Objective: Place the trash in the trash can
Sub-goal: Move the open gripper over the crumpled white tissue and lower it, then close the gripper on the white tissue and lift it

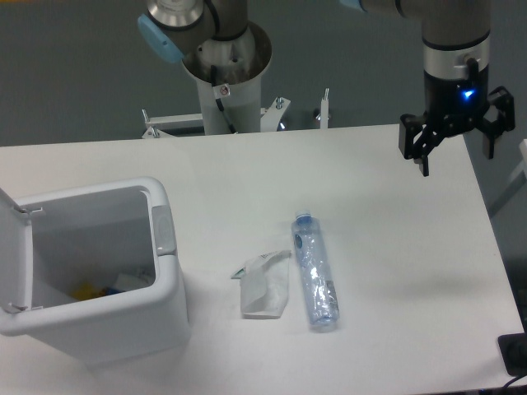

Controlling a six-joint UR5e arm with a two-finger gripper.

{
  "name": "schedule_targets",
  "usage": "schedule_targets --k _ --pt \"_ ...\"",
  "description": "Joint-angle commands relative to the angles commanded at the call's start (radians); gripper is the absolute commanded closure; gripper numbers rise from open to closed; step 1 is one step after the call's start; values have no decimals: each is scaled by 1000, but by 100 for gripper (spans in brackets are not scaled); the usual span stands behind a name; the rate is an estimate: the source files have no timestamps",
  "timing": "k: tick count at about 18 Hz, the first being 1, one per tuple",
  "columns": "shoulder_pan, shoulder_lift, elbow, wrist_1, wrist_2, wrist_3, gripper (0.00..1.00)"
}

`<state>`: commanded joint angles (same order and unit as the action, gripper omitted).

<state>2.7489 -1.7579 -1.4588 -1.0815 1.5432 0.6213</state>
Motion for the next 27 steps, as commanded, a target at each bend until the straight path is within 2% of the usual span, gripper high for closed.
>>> schedule_targets --k 1,2,6,10,11,12,14,17,20,24,27 --pt "-3 3 -11 2 5 0 0" --pt "-6 11 -47 12 2 2 0" --pt "-57 17 -115 121 -5 -9 0" --pt "-130 -11 -153 149 -8 -5 0" --pt "-150 -17 -170 179 -12 -6 0" --pt "-176 -29 -202 260 -11 -17 0" --pt "-201 -46 -251 345 -8 -64 0" --pt "-273 -81 -267 350 -23 -81 0" --pt "-294 -127 -299 348 -107 -60 0" --pt "-299 -156 -350 350 -230 47 0" --pt "-310 -169 -377 351 -247 69 0"
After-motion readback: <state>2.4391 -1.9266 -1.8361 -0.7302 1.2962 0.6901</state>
